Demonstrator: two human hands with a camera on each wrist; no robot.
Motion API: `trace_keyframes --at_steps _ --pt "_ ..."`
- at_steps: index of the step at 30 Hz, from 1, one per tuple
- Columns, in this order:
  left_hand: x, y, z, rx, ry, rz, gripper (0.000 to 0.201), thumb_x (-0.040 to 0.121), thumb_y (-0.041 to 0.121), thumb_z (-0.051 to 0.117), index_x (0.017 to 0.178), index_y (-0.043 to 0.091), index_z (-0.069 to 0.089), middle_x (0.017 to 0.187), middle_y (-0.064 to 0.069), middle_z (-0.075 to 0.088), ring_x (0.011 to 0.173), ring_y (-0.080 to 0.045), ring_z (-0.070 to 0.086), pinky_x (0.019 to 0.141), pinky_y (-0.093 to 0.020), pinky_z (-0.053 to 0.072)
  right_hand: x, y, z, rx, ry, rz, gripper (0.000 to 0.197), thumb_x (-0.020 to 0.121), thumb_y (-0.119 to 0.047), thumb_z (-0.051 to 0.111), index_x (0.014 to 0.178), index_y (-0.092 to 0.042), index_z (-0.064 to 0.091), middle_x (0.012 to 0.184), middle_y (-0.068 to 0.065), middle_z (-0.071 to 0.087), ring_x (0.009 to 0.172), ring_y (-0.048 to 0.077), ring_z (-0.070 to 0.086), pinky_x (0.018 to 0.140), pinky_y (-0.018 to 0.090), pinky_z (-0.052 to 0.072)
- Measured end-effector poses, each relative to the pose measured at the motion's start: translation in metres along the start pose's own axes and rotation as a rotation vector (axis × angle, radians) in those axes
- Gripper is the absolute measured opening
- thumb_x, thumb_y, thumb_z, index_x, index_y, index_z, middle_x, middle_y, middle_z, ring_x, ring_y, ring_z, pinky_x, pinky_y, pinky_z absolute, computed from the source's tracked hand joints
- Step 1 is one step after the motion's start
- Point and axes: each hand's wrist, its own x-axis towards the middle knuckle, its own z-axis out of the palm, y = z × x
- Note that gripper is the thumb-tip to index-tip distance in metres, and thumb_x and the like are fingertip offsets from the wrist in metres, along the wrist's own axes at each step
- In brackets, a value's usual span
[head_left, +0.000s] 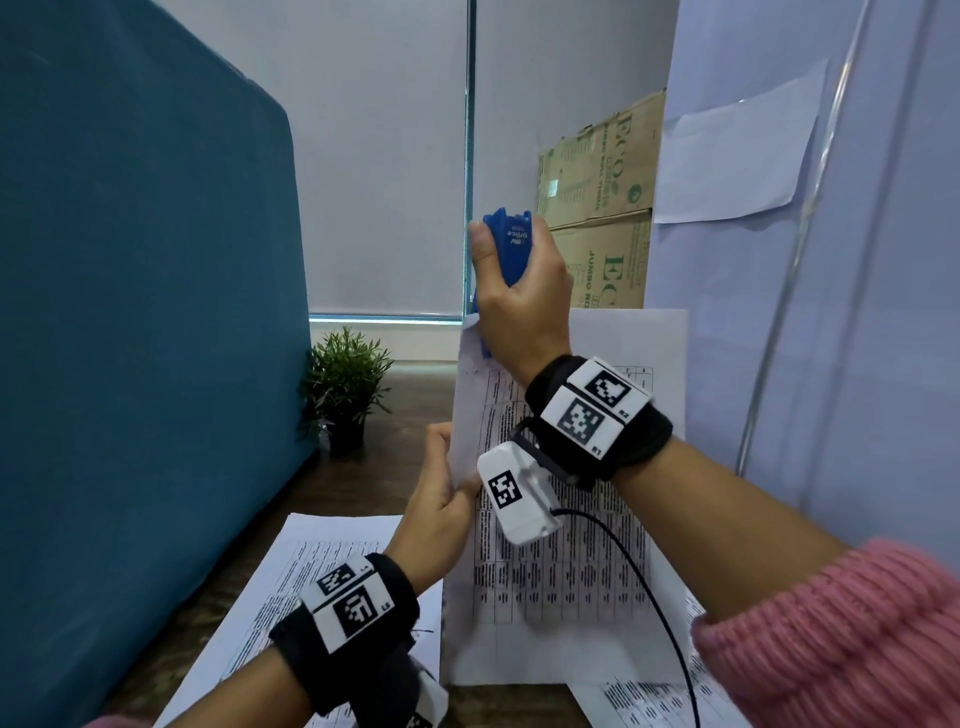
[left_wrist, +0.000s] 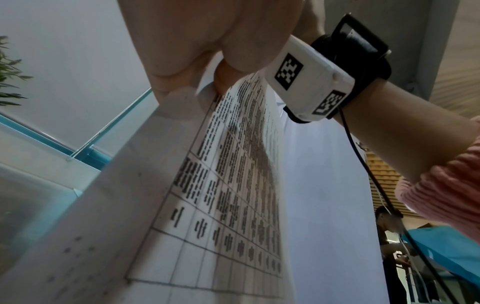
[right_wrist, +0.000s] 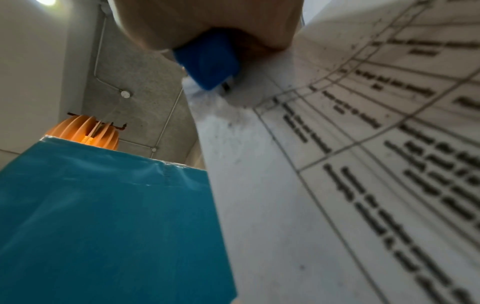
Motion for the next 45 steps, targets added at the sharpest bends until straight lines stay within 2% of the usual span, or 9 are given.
trace_keyframes --at_steps 7,13,17,23,27,32,38,41,45 --pt "0.006 -0.002 0.001 -0.030 0.007 -0.043 0.038 0.094 -0.008 0.038 0.107 0.027 0.037 0.114 0.001 0.058 0.104 -0.006 0.059 0.083 -0.020 0.050 0.018 -0.003 -0.030 0.157 0.136 0.188 0.010 0.097 -0.023 0.048 0.100 -0.015 0.042 0.077 -0.012 0.050 0.058 -0.013 0.052 0.059 0.007 0.041" --pt "0.006 -0.006 -0.001 -0.038 0.018 -0.071 0.039 0.095 -0.006 0.040 0.108 0.030 0.038 0.119 -0.003 0.057 0.112 -0.017 0.057 0.090 -0.027 0.049 0.033 0.008 -0.087 0.184 0.305 0.332 0.028 0.073 -0.033 0.042 0.096 -0.018 0.036 0.081 -0.010 0.046 0.071 0.004 0.049 0.068 0.022 0.041" --pt "0.004 -0.005 -0.001 -0.041 0.026 -0.087 0.038 0.095 -0.005 0.039 0.105 0.031 0.038 0.117 0.000 0.057 0.112 -0.018 0.056 0.092 -0.031 0.049 0.018 0.026 -0.133 0.015 0.298 0.326 0.009 0.095 -0.018 0.042 0.097 -0.016 0.033 0.080 -0.011 0.042 0.065 -0.005 0.048 0.061 0.009 0.039" --pt "0.003 -0.005 0.002 -0.092 0.036 -0.088 0.039 0.095 -0.004 0.040 0.107 0.033 0.038 0.116 0.004 0.058 0.110 -0.014 0.057 0.093 -0.033 0.048 -0.030 0.077 -0.201 -0.509 -0.159 0.639 0.033 0.088 -0.037 0.058 0.105 -0.014 0.041 0.096 0.004 0.052 0.089 0.022 0.052 0.080 0.035 0.046" --pt "0.002 -0.003 0.006 -0.142 0.026 -0.108 0.036 0.096 -0.002 0.038 0.109 0.031 0.038 0.111 0.011 0.059 0.103 -0.005 0.060 0.083 -0.025 0.050 -0.077 0.100 -0.229 -0.946 -0.732 0.821 0.040 0.084 -0.046 0.064 0.100 -0.016 0.043 0.096 0.003 0.052 0.087 0.020 0.050 0.067 0.026 0.037" --pt "0.001 -0.002 0.008 -0.147 0.028 -0.108 0.036 0.095 -0.003 0.038 0.111 0.030 0.038 0.110 0.011 0.059 0.100 -0.003 0.061 0.081 -0.023 0.050 -0.117 0.123 -0.240 -1.264 -1.221 0.857 0.061 0.074 -0.060 0.067 0.105 -0.008 0.055 0.108 0.007 0.061 0.090 0.021 0.053 0.077 0.030 0.042" --pt "0.001 -0.009 0.005 -0.091 0.053 -0.088 0.036 0.095 -0.002 0.041 0.111 0.031 0.039 0.110 0.011 0.060 0.098 -0.001 0.062 0.082 -0.023 0.051 -0.130 0.132 -0.240 -1.300 -1.332 0.877 0.074 0.066 -0.071 0.064 0.105 -0.009 0.060 0.094 0.005 0.063 0.080 0.018 0.054 0.072 0.028 0.042" --pt "0.001 -0.009 0.004 -0.083 0.065 -0.084 0.035 0.095 -0.003 0.041 0.114 0.027 0.037 0.113 0.010 0.059 0.102 -0.003 0.060 0.086 -0.024 0.047 -0.126 0.128 -0.238 -1.313 -1.321 0.877 0.069 0.082 -0.067 0.050 0.117 -0.007 0.055 0.116 0.010 0.062 0.093 0.022 0.056 0.079 0.029 0.041" --pt "0.006 0.002 -0.006 -0.078 0.080 -0.067 0.036 0.095 -0.002 0.042 0.107 0.032 0.039 0.112 0.011 0.059 0.099 0.000 0.061 0.082 -0.021 0.050 -0.105 0.110 -0.227 -0.899 -0.914 0.859 0.072 0.090 -0.067 0.019 0.129 -0.013 0.047 0.127 0.008 0.056 0.112 0.023 0.052 0.095 0.035 0.038"
